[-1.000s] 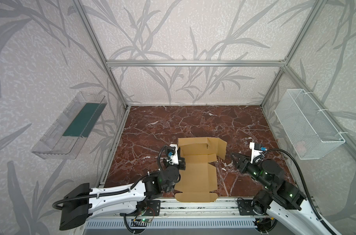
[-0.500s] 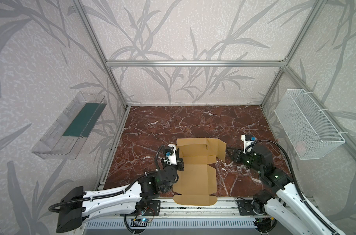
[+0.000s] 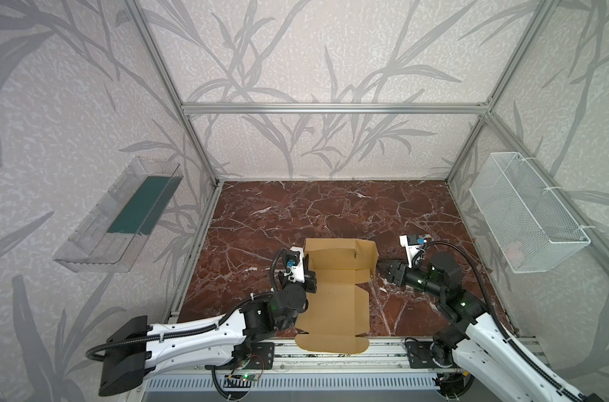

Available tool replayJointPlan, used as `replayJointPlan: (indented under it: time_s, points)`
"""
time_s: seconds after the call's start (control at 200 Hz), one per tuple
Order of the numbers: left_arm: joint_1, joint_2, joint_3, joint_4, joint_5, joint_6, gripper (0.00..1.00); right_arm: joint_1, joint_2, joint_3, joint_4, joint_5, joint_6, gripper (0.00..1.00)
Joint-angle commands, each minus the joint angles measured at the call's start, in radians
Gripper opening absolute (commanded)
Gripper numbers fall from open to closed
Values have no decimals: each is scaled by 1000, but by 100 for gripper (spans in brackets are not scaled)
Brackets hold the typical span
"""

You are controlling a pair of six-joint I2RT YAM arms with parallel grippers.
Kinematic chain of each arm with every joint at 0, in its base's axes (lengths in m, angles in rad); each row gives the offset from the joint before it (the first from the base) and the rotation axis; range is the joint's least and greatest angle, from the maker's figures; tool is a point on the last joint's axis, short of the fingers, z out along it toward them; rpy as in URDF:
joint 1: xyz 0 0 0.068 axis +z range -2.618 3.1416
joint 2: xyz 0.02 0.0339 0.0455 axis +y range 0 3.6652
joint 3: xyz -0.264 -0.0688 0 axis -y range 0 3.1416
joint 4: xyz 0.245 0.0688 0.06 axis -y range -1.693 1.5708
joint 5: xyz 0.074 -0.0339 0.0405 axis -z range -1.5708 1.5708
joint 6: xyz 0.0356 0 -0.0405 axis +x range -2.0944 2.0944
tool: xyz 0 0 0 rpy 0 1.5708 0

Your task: Fold the paper box

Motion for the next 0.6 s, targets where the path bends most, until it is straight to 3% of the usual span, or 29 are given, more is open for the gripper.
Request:
replayJointPlan:
  time_s: [0.0,0.595]
  points:
    - [-1,9,22,39,6,-32,0,0,2,-4,66,-39,15,43]
    - [-2,48,27,63,18,-40,0,55,1,-79,214,-93,28,42]
